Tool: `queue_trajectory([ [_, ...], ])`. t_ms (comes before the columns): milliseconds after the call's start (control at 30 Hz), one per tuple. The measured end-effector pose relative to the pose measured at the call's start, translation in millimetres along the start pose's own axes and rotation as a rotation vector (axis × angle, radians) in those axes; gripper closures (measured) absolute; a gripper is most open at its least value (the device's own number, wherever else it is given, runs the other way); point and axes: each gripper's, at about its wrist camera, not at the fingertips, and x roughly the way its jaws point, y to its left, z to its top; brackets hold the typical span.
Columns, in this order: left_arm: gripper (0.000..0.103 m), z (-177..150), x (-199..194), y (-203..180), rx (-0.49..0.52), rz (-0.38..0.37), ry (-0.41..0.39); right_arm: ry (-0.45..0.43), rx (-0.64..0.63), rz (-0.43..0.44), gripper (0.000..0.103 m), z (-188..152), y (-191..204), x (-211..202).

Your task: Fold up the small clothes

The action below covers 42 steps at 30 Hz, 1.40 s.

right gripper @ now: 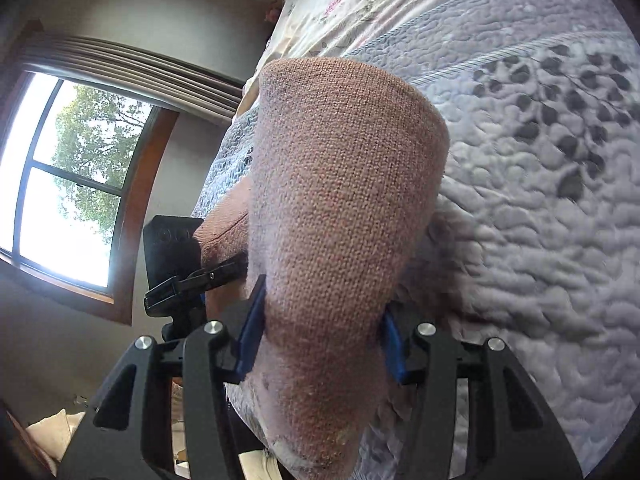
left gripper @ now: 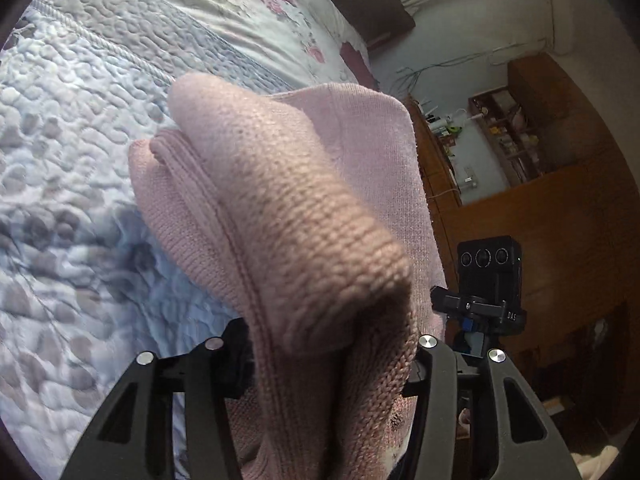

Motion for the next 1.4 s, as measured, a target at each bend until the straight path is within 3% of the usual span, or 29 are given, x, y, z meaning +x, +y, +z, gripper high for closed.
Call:
queue_trajectory([
  [100,0.052,-29,12,-3,0.010,0.026,0.015,-0.015,0.084,-0.002,0.053,-28,-35,-18],
  [233,0.051,-55,28,11,0.036,0.100,0.014,-0.024,0.194,0.018,0.053,-56,-80,-12],
  [300,0.048,-63,28,29,0.001,0.097,0.000,-0.040,0.218,0.040,0.049,-65,-91,-5],
  [400,0.048,-71,26,38,-0.045,0.091,-0.022,-0.054,0.196,0.023,0.042,-72,-87,-1],
  [633,0.049,-87,-6,17,-0.021,0.184,-0.031,-0.038,0.125,-0.088,0.032,-93,-65,-19],
  [767,0.049,-109,-25,-12,0.081,0.267,-0.072,-0.013,0.103,-0.122,0.032,-122,-61,-25],
  [900,0.047,-121,-24,-37,0.157,0.301,-0.069,-0.010,0.095,-0.177,0.032,-143,-59,-22],
  [1033,0.047,-137,-14,-38,0.204,0.389,-0.038,-0.015,0.092,-0.212,0.043,-154,-57,-17],
  [1200,0.047,-146,-9,-15,0.145,0.435,-0.006,-0.021,0.117,-0.211,0.060,-163,-55,-15],
  [1400,0.042,-153,-9,1,0.115,0.433,-0.008,-0.026,0.134,-0.224,0.063,-177,-72,-24],
])
